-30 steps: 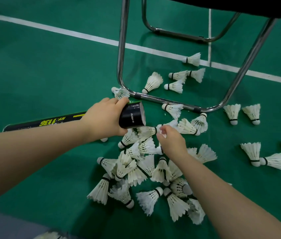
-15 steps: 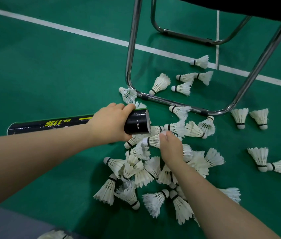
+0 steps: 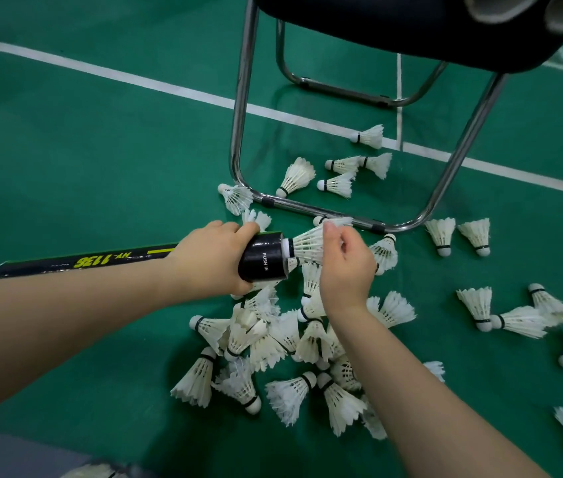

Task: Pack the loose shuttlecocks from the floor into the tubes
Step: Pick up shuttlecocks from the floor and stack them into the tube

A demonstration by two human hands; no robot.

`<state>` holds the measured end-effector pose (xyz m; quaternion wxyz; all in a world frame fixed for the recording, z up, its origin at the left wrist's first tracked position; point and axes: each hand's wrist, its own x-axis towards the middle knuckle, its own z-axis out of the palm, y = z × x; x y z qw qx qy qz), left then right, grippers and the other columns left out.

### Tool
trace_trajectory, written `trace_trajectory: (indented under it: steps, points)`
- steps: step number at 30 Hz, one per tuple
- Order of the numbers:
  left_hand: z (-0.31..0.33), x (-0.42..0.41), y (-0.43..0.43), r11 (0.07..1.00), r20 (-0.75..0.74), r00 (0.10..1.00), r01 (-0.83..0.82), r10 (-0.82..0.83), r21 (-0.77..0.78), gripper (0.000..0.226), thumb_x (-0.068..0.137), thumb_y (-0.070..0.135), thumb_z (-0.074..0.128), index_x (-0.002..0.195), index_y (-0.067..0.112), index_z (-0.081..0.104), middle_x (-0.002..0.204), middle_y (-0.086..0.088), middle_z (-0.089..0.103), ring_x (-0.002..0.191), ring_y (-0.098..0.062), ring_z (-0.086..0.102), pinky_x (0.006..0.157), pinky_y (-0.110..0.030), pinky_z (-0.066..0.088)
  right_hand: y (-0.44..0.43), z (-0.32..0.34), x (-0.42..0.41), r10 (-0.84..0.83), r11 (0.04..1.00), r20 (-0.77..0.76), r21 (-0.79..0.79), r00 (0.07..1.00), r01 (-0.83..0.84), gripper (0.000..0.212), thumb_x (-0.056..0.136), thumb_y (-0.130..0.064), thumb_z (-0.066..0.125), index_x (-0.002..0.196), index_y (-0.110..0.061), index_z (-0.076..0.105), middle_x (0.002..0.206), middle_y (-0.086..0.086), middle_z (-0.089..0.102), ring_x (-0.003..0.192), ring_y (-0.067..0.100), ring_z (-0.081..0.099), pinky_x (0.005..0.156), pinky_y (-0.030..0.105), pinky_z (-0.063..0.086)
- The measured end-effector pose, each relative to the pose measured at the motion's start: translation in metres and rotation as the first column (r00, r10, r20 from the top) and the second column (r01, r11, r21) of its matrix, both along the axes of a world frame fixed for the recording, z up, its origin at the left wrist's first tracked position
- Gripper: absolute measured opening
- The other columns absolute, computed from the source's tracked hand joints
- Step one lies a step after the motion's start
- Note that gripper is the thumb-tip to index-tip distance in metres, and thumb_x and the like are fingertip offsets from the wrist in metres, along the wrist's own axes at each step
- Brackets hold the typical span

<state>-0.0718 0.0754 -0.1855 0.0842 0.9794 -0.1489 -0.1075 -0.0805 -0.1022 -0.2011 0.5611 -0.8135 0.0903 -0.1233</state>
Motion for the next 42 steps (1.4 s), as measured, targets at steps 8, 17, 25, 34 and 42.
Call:
trace_trajectory:
  steps: [8,17,25,34,42]
  points:
    - [0.012,-0.009,-0.008,0.999,0.025,0.999,0.032,-0.031,-0.040,0.070,0.065,0.045,0.070,0.124,0.026,0.037,0.101,0.003,0.054,0.088,-0.017,0.045,0.079,-0.034,0.048,0.012,0.025,-0.032,0.368,0.928,-0.193,0.146,0.910,-0.344,0.032,0.100,-0.025,0.037,0.078,-0.016,0.057,0.074,0.000,0.055,0.064,0.009,0.047,0.060,0.021,0.041]
    - [0.007,-0.025,-0.011,0.980,0.054,0.981,0.184,-0.188,0.074,0.065,0.072,0.046,0.063,0.128,0.023,0.040,0.105,0.002,0.054,0.093,-0.020,0.049,0.080,-0.031,0.045,-0.005,0.037,-0.041,0.767,0.625,-0.496,0.430,0.408,-0.652,0.024,0.090,-0.030,0.059,0.114,-0.027,0.059,0.111,-0.006,0.064,0.098,0.001,0.057,0.078,0.012,0.041]
    - [0.011,-0.001,-0.018,0.999,0.022,0.999,0.030,-0.031,0.017,0.068,0.067,0.048,0.069,0.123,0.024,0.039,0.104,0.001,0.054,0.093,-0.020,0.048,0.080,-0.035,0.048,0.009,0.025,-0.006,0.341,0.854,-0.380,0.507,0.860,-0.116,0.025,0.095,-0.029,0.048,0.081,-0.015,0.063,0.072,0.002,0.059,0.072,0.016,0.055,0.070,0.026,0.044]
    - [-0.009,0.024,-0.013,1.000,-0.027,1.000,0.012,-0.012,0.008,0.073,0.068,0.049,0.069,0.128,0.026,0.034,0.104,0.003,0.053,0.093,-0.018,0.047,0.080,-0.036,0.050,-0.033,-0.043,0.044,-0.074,0.990,-0.538,-0.138,0.840,-0.001,0.026,0.092,-0.029,0.046,0.115,-0.019,0.053,0.109,0.000,0.056,0.088,0.015,0.054,0.072,0.030,0.043]
    - [-0.031,0.030,0.004,1.000,-0.069,0.997,-0.018,0.019,0.021,0.064,0.067,0.051,0.069,0.118,0.026,0.040,0.098,0.005,0.054,0.091,-0.016,0.049,0.079,-0.035,0.050,-0.043,-0.085,0.073,-0.116,0.989,-0.717,-0.147,0.687,0.013,0.054,0.090,-0.034,0.053,0.138,-0.017,0.035,0.119,0.007,0.053,0.077,0.019,0.057,0.060,0.028,0.045]
